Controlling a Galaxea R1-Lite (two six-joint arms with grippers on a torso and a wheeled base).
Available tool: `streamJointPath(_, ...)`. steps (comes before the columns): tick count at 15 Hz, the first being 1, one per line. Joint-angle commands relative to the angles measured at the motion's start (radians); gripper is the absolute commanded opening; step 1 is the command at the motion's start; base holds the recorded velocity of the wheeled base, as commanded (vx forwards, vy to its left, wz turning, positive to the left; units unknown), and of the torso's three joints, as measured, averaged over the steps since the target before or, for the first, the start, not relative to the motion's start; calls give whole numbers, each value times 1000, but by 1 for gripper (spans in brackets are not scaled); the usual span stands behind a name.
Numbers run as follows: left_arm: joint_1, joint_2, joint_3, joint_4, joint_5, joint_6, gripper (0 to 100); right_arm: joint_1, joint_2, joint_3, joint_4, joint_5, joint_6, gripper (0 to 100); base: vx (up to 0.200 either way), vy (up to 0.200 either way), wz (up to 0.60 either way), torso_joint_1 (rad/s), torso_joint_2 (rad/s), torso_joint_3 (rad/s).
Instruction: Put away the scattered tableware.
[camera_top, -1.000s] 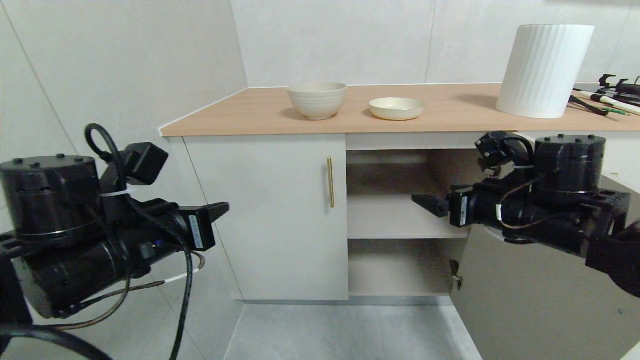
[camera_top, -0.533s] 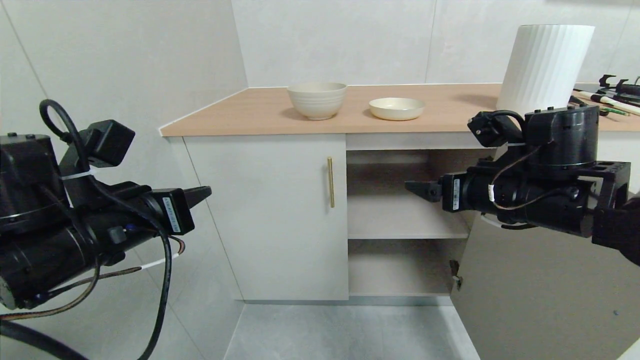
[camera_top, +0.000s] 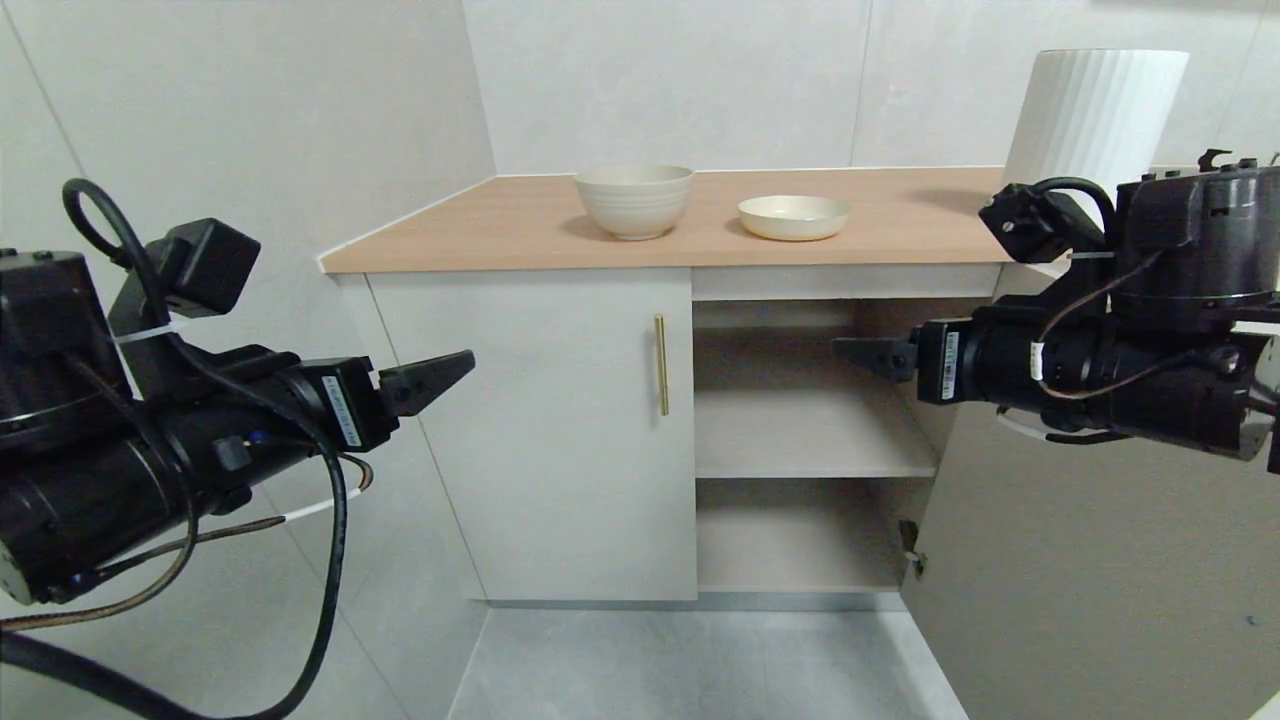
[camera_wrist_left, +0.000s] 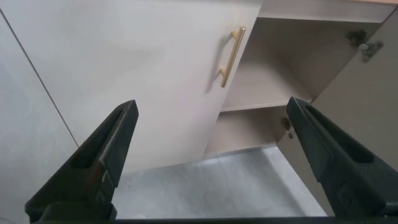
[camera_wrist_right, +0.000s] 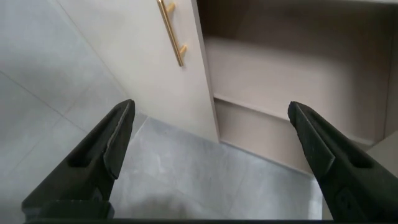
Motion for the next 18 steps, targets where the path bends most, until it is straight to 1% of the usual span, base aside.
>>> streamJointPath(1, 0, -5, 1, 2, 0, 0, 100, 2, -17, 1, 0, 0, 0, 100, 0, 0, 0, 0, 0, 0)
streamJointPath(4, 12, -25, -7, 20, 2, 0, 100, 4, -18, 2, 3, 0, 0, 100, 200, 0, 0, 1, 2, 4)
streamJointPath(6, 17, -23, -7, 19, 0, 0, 100, 5, -18, 1, 22, 2, 0, 100, 200, 0, 0, 2, 0, 5)
streamJointPath(13, 38, -19, -13, 19, -3, -1, 100, 13, -14, 1, 22, 5, 18, 100, 200, 0, 0, 2, 6, 0)
streamJointPath(16, 38, -23, -10, 14, -5, -1, 100, 19, -21, -1, 22, 20, 27, 100, 0, 0, 0, 0, 0, 0)
streamJointPath(18, 38, -29, -10, 13, -3, -1, 100, 28, -27, 1, 23, 20, 57, 100, 0, 0, 0, 0, 0, 0)
